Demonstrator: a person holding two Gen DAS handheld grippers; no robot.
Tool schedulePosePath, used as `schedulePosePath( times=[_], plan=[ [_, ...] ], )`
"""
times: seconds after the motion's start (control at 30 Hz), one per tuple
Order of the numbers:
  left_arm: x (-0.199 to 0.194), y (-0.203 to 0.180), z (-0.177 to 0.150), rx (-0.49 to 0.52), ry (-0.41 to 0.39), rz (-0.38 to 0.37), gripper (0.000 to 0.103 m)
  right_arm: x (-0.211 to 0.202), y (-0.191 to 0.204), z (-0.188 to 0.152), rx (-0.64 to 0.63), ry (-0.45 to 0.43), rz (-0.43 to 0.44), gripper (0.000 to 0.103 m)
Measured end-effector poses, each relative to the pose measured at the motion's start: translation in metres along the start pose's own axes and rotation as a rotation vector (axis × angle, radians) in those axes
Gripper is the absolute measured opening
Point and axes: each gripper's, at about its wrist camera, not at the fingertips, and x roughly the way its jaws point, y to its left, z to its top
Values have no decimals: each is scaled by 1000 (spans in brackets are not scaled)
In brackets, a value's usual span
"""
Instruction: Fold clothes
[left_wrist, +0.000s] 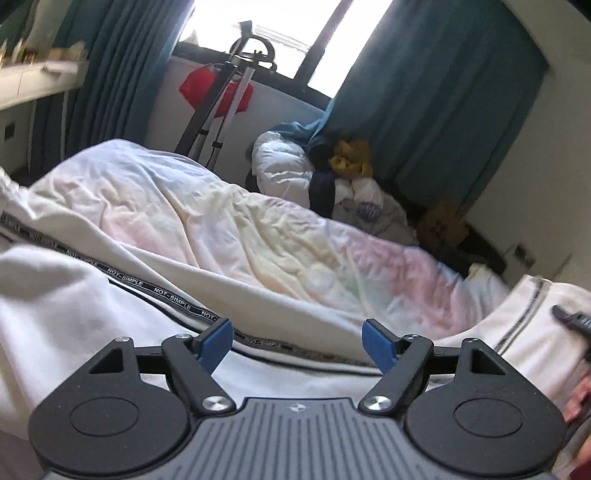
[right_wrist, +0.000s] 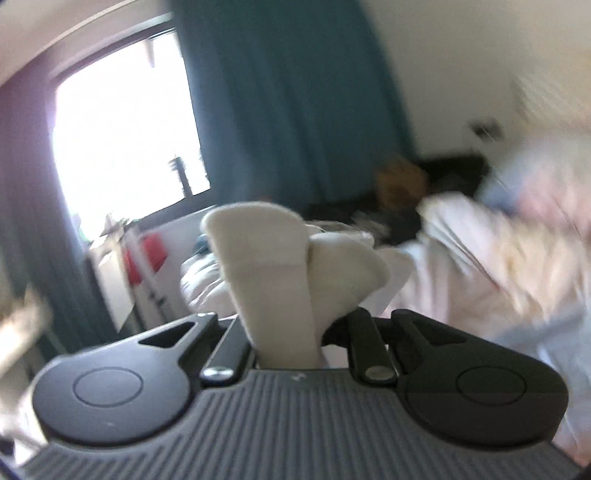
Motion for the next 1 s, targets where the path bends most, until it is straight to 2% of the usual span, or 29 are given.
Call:
schedulePosePath(
  times=[0.07, 0.17, 0.23, 0.4, 0.57, 0.67, 0.73, 0.87, 1.0],
  plan=[
    [-3, 8, 4, -46, 1, -30, 79, -8, 49, -17, -132, -4, 59, 13],
    [-6, 20, 7, -98, 11, -49, 79, -19, 113, -67, -334, 43, 160, 14],
    [-5, 28, 6, -135, 24, -62, 79, -21, 145, -111, -457, 128, 227, 14],
    [4, 44, 0, -225, 84, -98, 79, -9, 169, -192, -575, 368, 266, 15],
    [16, 42, -11, -250, 151, -165, 83, -23, 169, -178, -526, 309, 285, 15],
    [33, 49, -21, -388, 239, -323, 86, -34, 172, -175, -522, 266, 299, 16],
    [44, 47, -26, -421, 282, -369, 86, -36, 176, -170, -515, 246, 309, 15],
    [73, 35, -34, -446, 371, -401, 87, -42, 175, -160, -495, 213, 322, 15],
    [111, 27, -39, -466, 448, -384, 87, -44, 171, -156, -490, 218, 334, 15]
  ],
)
